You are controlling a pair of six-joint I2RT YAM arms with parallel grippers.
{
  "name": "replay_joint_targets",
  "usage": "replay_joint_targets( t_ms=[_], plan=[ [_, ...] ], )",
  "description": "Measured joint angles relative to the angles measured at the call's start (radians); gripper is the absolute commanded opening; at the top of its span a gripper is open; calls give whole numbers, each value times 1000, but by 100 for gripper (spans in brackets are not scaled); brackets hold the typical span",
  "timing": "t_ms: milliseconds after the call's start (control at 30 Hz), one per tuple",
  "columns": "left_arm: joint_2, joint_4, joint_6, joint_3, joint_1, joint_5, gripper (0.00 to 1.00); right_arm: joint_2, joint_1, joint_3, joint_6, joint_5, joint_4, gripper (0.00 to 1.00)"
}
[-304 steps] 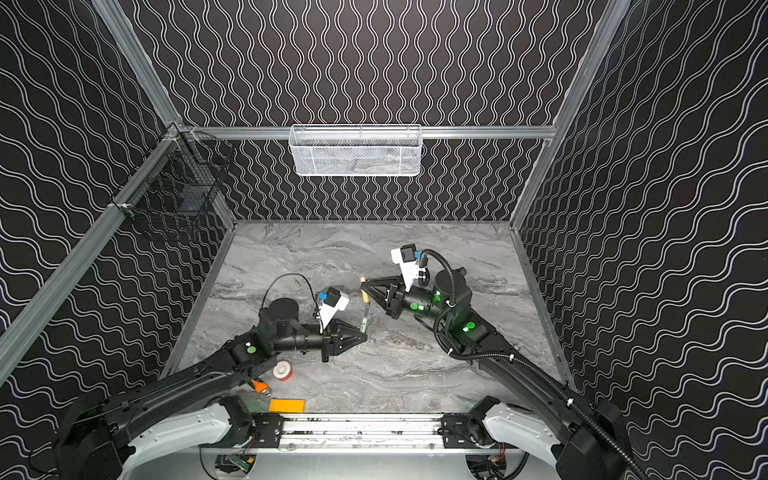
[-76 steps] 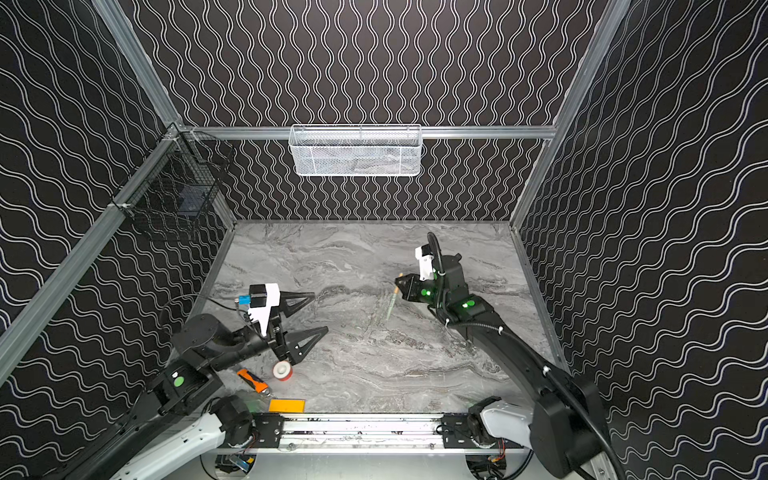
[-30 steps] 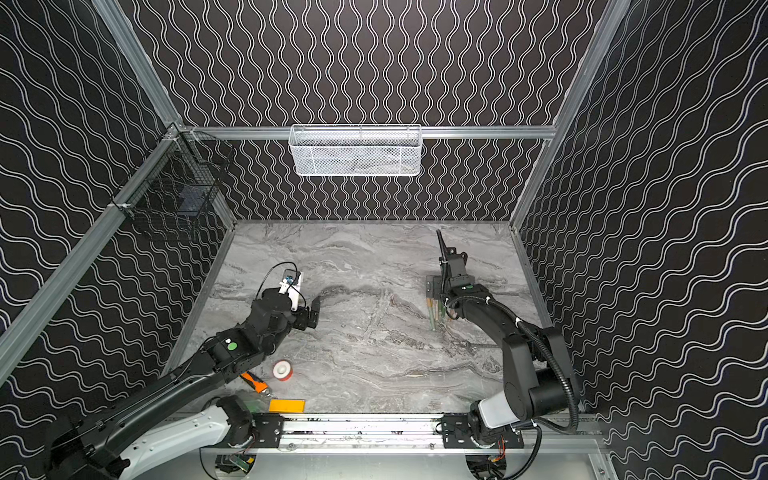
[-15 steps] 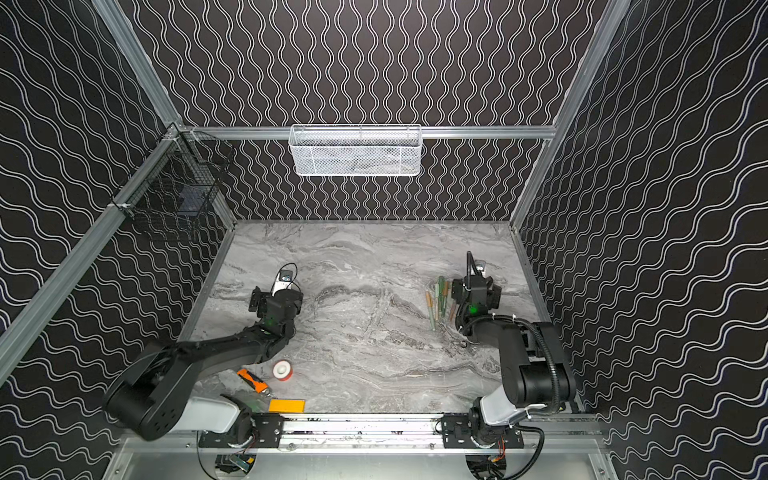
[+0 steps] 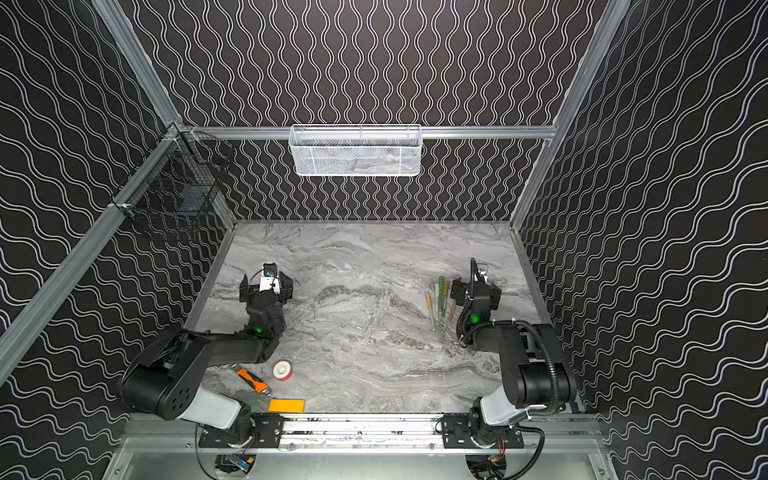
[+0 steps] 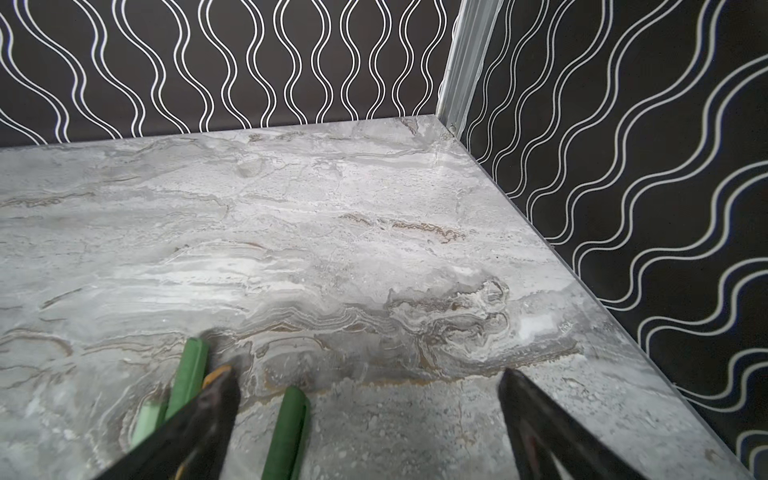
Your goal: Insert the pens into the pen caps
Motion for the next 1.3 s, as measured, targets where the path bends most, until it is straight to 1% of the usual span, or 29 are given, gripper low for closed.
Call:
replay_joint_targets(
  t_ms=[100, 267, 433, 500, 600, 667, 700, 767, 833, 967, 1033, 1133, 1200, 1267, 1300],
  plan=[
    [-8, -66, -29, 31, 38, 69, 99, 0, -5, 0, 5, 0, 0, 99],
    [-8, -154, -60, 61, 64, 156, 99, -4, -16, -5, 19, -5, 6, 99],
    [-8, -227, -86, 92, 101, 224, 99, -14, -34, -26, 23, -45, 30, 99],
    [-17, -206, -99, 61, 103, 229, 99, -16, -39, -27, 23, -62, 34, 99],
    [-39, -97, -109, -69, 116, 241, 98, -17, -39, -31, 23, -71, 39, 99],
    [39, 46, -106, -129, 113, 265, 98, -24, -43, -44, 23, -95, 47, 99],
    [60, 50, -100, -141, 103, 285, 98, -26, -48, -49, 23, -112, 52, 99],
    [32, 39, -97, -132, 98, 318, 99, -27, -56, -53, 23, -121, 53, 99],
    [34, 87, -98, -95, 109, 311, 99, -28, -60, -54, 24, -137, 61, 99],
    [31, 90, -101, -89, 113, 315, 99, -29, -61, -54, 24, -156, 73, 99],
    [29, 82, -101, -89, 114, 315, 99, -26, -61, -44, 24, -143, 66, 99],
    [30, 84, -101, -89, 116, 315, 99, 11, -61, 49, 39, -98, -3, 99],
    [31, 82, -101, -86, 118, 315, 99, 94, -61, 193, 54, -59, -120, 99],
    [31, 77, -101, -79, 121, 319, 99, 226, -64, 408, 83, -38, -317, 99],
    [29, 76, -101, -78, 124, 324, 99, 277, -64, 491, 87, -42, -390, 99]
  ],
)
